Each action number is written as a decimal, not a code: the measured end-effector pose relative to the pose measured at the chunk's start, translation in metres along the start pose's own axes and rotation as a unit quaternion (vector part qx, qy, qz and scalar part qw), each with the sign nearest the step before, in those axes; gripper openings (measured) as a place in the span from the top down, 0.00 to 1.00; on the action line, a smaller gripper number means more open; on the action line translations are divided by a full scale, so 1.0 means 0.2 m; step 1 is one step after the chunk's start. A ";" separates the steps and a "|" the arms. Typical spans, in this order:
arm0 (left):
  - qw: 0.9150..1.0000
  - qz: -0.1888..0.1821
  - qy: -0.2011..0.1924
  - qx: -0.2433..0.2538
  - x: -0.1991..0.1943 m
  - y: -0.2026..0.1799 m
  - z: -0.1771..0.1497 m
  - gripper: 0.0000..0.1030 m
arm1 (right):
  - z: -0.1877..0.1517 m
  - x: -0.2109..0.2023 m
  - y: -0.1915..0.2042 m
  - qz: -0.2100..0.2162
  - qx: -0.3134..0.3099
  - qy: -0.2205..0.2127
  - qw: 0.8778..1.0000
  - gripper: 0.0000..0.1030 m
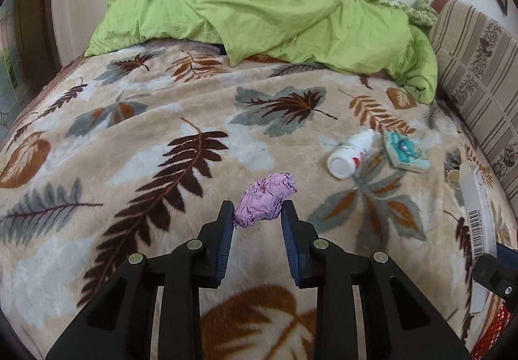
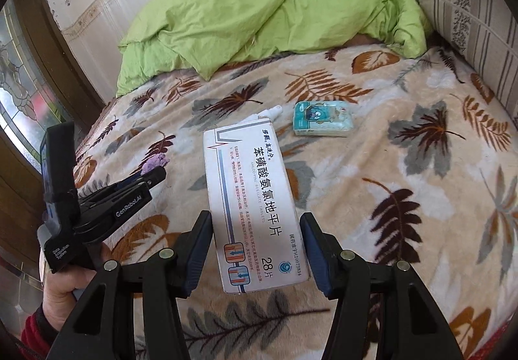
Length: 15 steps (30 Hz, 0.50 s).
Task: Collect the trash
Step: 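Hold the white box and purple wrapper raised above the bed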
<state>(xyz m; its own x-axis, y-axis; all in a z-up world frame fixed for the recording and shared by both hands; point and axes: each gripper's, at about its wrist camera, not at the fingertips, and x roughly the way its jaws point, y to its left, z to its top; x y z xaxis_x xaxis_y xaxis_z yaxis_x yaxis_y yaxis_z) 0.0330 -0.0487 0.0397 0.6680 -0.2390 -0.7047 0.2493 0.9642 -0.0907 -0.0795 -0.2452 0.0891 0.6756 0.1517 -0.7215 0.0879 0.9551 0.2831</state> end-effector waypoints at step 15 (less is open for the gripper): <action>0.998 0.028 -0.054 0.026 -0.55 -0.13 -0.33 0.72 | -0.16 -0.22 -0.07 0.015 0.008 -0.041 0.999 0.43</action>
<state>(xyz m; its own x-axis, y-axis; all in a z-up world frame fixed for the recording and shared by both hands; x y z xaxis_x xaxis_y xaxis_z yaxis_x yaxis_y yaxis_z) -0.0928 -0.0410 0.0735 0.7524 -0.1988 -0.6279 0.2442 0.9696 -0.0143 -0.1339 -0.2564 0.0972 0.7359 0.1589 -0.6582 0.0772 0.9460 0.3147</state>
